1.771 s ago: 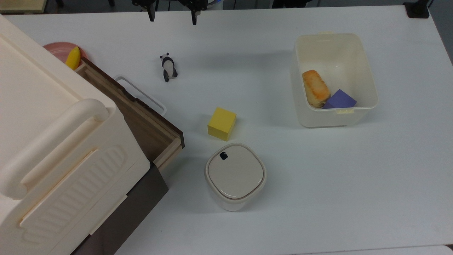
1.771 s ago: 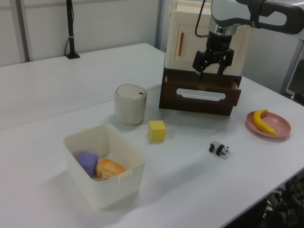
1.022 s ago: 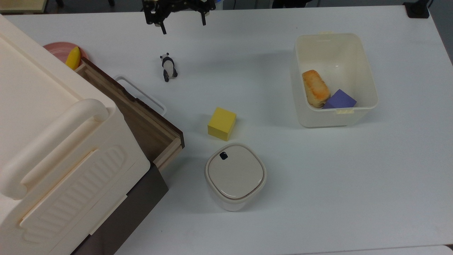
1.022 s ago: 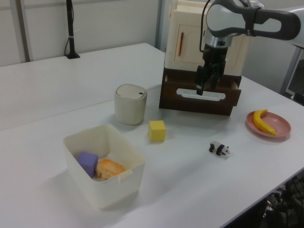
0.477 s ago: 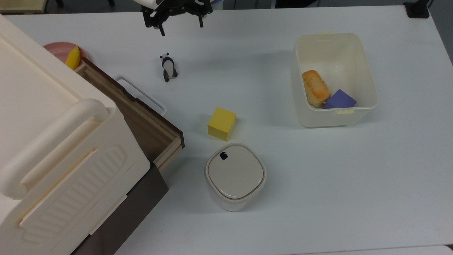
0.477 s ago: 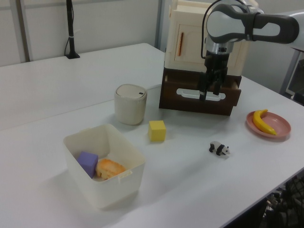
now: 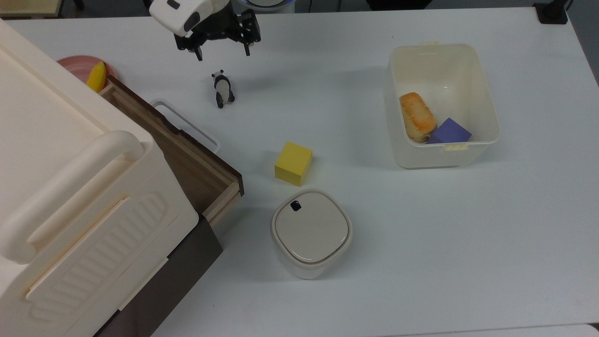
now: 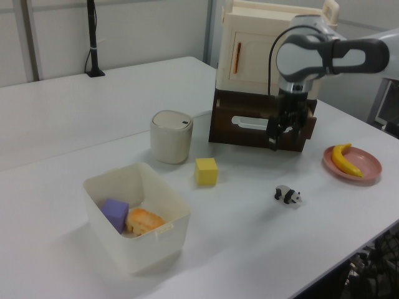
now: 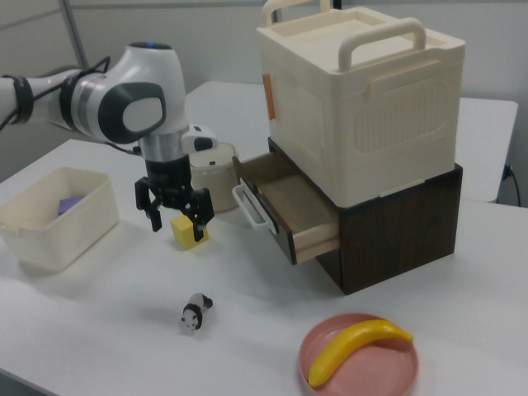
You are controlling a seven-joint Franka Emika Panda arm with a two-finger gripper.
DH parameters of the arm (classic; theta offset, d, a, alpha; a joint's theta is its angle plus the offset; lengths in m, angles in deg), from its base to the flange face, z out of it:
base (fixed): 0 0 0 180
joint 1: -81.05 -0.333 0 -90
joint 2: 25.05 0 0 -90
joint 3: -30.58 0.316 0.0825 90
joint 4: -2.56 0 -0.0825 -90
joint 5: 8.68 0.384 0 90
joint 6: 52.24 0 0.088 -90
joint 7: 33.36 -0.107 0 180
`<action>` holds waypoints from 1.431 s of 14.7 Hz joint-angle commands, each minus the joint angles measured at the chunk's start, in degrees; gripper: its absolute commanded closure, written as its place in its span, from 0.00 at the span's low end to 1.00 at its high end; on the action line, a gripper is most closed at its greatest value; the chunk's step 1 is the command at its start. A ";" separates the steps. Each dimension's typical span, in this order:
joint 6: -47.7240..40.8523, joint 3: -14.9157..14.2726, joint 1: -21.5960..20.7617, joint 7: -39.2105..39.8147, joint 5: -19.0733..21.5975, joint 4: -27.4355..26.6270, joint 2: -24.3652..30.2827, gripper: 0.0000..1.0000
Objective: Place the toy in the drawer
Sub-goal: 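Close the gripper on the panda toy and lift it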
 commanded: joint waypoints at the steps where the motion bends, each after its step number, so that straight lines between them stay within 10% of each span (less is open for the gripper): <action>1: 7.06 -0.28 -0.44 -5.94 -3.57 -8.68 2.47 0.00; 18: 14.99 -0.28 0.52 -5.87 -9.03 -11.34 -10.10 0.00; 21: 14.47 -0.28 0.61 -2.98 -11.58 -11.34 -10.19 0.70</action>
